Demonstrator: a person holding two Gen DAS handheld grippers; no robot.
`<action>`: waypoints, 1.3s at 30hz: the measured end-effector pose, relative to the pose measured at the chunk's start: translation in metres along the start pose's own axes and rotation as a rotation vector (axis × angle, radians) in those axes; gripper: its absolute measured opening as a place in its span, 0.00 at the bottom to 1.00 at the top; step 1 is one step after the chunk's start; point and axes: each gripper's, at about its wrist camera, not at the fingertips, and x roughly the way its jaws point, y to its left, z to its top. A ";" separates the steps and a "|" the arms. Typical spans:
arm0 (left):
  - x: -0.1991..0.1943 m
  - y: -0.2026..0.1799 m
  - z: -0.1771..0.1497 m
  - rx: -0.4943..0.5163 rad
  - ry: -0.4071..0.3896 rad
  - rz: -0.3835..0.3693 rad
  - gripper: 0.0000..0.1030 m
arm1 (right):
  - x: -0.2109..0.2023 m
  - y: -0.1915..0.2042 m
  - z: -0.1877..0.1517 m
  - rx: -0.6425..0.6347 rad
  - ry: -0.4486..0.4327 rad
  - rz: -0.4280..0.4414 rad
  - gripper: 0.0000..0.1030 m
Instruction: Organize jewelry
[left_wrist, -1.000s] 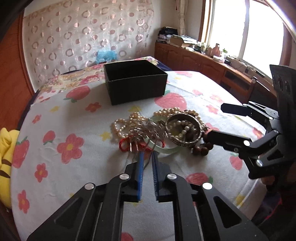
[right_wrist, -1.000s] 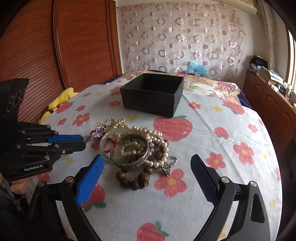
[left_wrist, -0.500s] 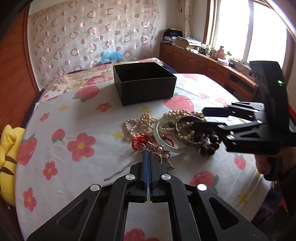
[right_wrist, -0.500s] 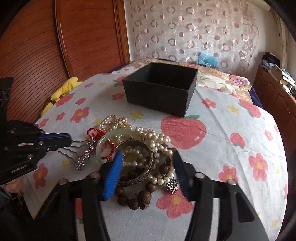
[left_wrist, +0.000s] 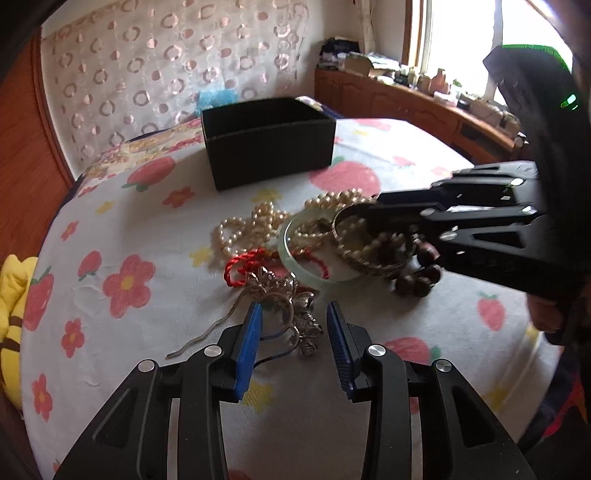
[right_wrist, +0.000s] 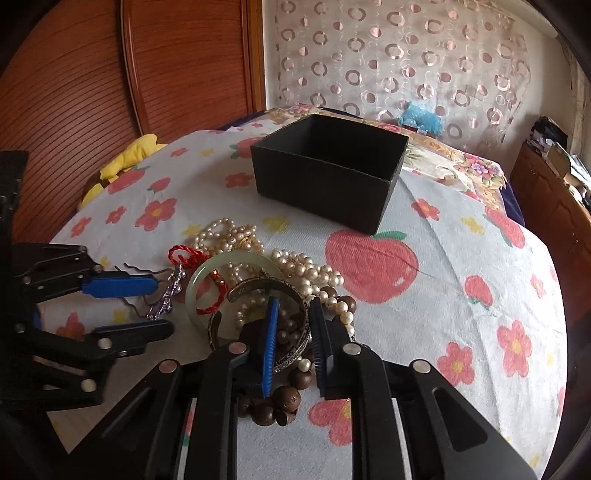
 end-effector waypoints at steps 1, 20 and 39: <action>0.001 -0.001 0.000 0.009 0.001 0.012 0.33 | 0.000 0.000 0.000 -0.001 0.002 0.000 0.19; -0.051 0.017 0.004 -0.036 -0.122 0.001 0.06 | -0.005 -0.007 0.002 0.018 -0.019 0.028 0.06; -0.088 0.043 0.026 -0.090 -0.247 -0.002 0.05 | -0.032 -0.021 0.037 0.003 -0.127 -0.010 0.05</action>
